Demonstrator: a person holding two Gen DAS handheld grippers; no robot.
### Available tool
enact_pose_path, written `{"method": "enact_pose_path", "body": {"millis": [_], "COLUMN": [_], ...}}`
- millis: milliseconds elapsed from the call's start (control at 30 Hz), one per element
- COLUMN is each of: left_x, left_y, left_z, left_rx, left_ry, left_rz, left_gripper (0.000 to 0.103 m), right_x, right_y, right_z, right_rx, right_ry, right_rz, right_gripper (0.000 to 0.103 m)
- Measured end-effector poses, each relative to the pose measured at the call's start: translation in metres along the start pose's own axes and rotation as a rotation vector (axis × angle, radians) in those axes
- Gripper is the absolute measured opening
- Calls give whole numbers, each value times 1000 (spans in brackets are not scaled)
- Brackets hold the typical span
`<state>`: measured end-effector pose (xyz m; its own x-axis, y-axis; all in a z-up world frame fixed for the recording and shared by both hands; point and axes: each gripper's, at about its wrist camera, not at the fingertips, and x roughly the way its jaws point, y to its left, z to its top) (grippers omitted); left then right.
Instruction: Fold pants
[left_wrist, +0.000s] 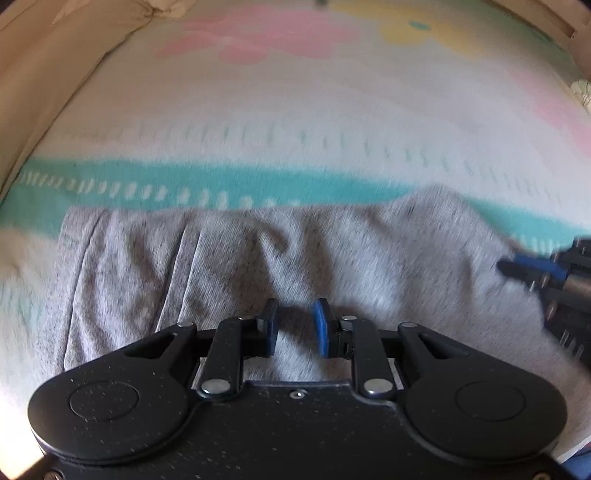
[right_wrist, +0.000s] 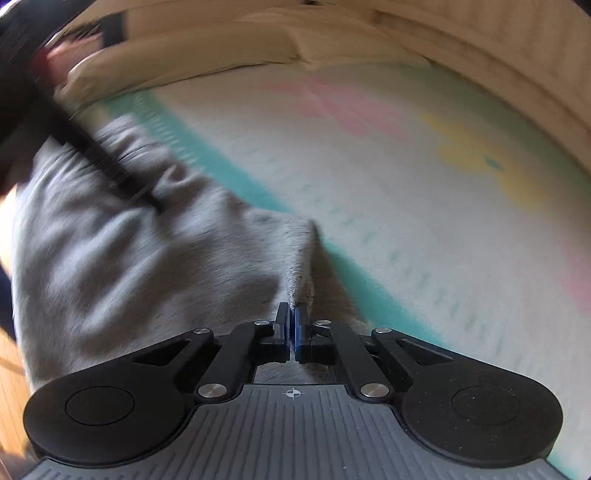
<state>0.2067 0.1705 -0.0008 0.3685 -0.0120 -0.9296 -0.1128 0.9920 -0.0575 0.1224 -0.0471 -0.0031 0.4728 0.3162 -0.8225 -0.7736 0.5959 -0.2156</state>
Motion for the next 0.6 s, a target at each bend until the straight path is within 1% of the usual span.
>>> {"method": "enact_pose_path", "body": {"millis": [100, 133, 167, 233, 267, 333, 400, 467, 600], "left_x": [-12, -16, -20, -25, -27, -26, -21, -11, 14], "left_y": [-7, -11, -15, -27, -36, -54, -73, -90, -116], "left_z": [12, 17, 22, 34, 39, 49, 56, 60, 58], "left_rx": [1, 8, 18, 46, 73, 142, 209, 268, 344], "left_ry": [-46, -63, -75, -93, -94, -79, -63, -45, 22], "left_rz": [-15, -20, -27, -51, -68, -109, -134, -122, -57], "left_gripper": [30, 34, 44, 56, 57, 58, 63, 65, 65], "right_x": [-4, -4, -4, -2, -2, -2, -3, -3, -3], "right_y": [26, 33, 38, 46, 49, 52, 51, 50, 52], "right_z": [-8, -11, -14, -18, -20, -23, -22, -23, -24], "right_rx": [-101, -125, -145, -169, -178, -194, -185, -179, -196], "right_ry": [11, 18, 24, 31, 33, 29, 27, 26, 19], "right_rz": [-23, -26, -29, -32, -35, -45, -46, -46, -52], "right_gripper": [2, 2, 2, 2, 2, 3, 3, 3, 3]}}
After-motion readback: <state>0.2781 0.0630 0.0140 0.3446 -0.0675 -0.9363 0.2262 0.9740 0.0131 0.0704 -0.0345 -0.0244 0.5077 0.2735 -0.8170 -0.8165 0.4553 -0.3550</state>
